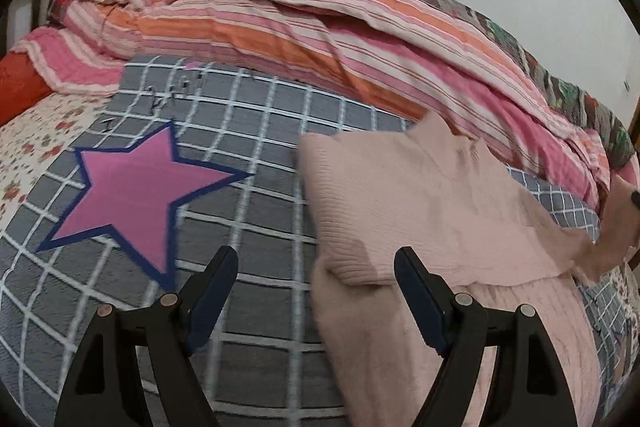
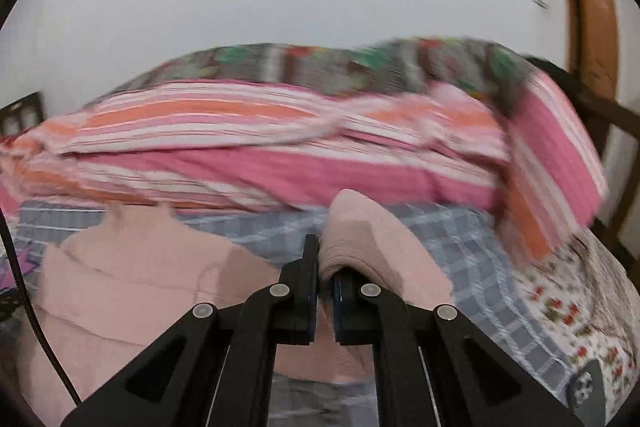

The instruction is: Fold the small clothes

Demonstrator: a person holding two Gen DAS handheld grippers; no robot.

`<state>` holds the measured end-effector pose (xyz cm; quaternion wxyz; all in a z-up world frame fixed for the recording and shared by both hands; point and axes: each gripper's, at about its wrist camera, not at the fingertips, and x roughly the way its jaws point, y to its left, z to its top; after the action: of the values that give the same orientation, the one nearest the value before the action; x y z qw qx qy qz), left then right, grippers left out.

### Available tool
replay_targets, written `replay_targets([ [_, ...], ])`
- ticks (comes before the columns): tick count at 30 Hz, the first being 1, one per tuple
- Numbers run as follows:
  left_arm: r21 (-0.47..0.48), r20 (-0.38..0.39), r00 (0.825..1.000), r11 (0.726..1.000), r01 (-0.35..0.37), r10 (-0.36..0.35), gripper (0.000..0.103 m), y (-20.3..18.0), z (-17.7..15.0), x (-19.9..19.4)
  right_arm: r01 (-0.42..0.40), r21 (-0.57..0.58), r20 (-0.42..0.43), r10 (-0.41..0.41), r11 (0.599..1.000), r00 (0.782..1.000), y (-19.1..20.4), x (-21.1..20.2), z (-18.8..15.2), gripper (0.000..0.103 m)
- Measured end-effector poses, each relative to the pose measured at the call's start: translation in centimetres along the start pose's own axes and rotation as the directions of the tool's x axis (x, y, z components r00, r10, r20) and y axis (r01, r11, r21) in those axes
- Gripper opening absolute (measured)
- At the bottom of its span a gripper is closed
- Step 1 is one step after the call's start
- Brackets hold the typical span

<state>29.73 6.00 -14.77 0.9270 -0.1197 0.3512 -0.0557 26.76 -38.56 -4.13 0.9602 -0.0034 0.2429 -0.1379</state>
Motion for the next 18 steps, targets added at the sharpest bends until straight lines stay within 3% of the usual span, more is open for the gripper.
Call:
replay_targets([
  [6, -0.039, 0.037, 0.998, 0.998, -0.040, 0.042, 0.079, 2.6, 0.5, -1.3, -0.133, -0.115, -0.022, 0.131, 0.984, 0.991, 12.0, 0.9, 1.6, 0.006],
  [11, -0.054, 0.030, 0.999, 0.998, -0.039, 0.040, 0.079, 3.6, 0.7, -1.2, -0.260, -0.155, -0.121, 0.242, 0.953, 0.963, 20.7, 3.0, -0.7, 0.006],
  [17, -0.037, 0.022, 1.000, 0.999, -0.020, 0.021, 0.079, 3.6, 0.7, -0.9, -0.339, -0.167, -0.265, 0.289, 0.926, 0.920, 26.1, 6.8, -4.5, 0.006],
  [18, -0.036, 0.020, 1.000, 0.999, -0.012, 0.012, 0.079, 3.5, 0.7, -0.9, -0.354, -0.162, -0.293, 0.297, 0.921, 0.909, 26.6, 7.5, -4.9, 0.013],
])
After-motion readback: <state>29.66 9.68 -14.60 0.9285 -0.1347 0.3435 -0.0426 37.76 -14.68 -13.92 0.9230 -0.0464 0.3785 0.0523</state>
